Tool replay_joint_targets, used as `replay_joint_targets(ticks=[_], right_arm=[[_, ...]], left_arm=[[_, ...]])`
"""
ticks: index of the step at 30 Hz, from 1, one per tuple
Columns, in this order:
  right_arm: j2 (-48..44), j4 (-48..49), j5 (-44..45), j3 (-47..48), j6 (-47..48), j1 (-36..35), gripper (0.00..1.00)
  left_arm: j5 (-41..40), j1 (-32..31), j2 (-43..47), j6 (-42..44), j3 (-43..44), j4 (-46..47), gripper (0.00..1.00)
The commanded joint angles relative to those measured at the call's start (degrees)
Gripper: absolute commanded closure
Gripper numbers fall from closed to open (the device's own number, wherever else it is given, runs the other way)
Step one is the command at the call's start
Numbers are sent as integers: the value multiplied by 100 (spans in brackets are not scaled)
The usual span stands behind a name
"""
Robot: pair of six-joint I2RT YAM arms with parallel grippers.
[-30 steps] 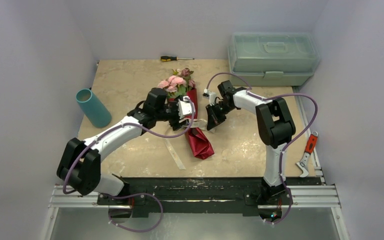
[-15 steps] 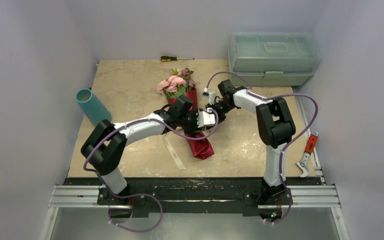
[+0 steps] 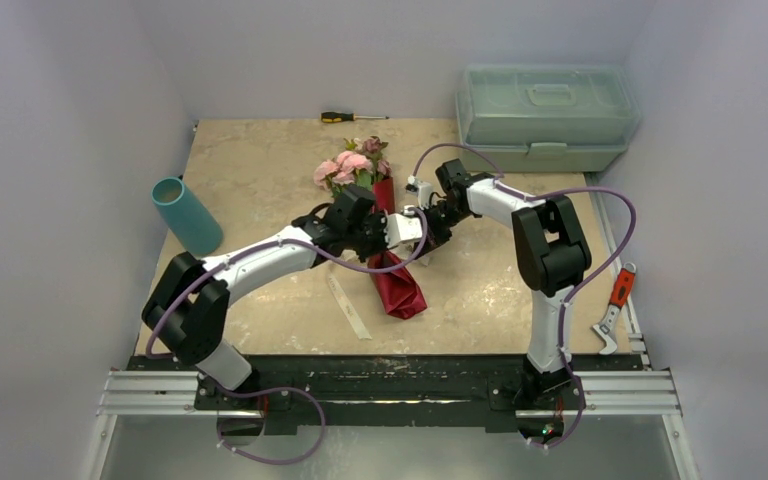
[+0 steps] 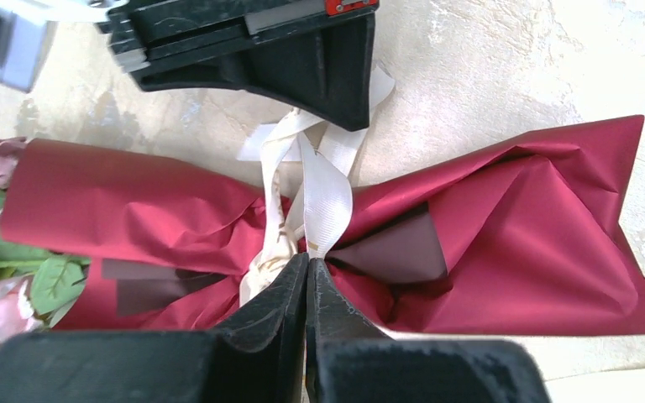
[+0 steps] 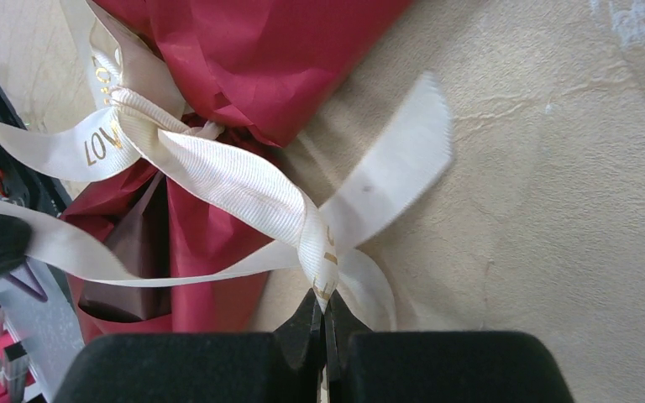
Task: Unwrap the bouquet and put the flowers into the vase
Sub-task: Untie the ribbon from the wrapping paper.
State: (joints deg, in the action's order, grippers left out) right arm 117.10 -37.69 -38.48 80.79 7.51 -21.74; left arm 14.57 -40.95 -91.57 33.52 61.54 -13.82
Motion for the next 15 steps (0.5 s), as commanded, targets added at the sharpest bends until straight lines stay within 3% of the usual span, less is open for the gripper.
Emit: replay_joint_targets(ticks=[1, 3, 10, 12, 15], right_arm=[[14, 26, 18, 122, -39, -33, 100], [-11, 21, 41, 137, -39, -33, 100], [-478, 56, -97, 130, 60, -21, 46], [-848, 196, 21, -6, 136, 14, 36], [-1483, 599, 10, -329, 96, 89, 30]], left_arm=[[255, 200, 390, -154, 119, -232, 100], [506, 324, 551, -191, 164, -194, 100], [1707, 621, 1095, -656, 489, 45, 100], [1783, 631, 1058, -926, 656, 83, 100], [1821, 654, 918, -1328, 812, 203, 100]])
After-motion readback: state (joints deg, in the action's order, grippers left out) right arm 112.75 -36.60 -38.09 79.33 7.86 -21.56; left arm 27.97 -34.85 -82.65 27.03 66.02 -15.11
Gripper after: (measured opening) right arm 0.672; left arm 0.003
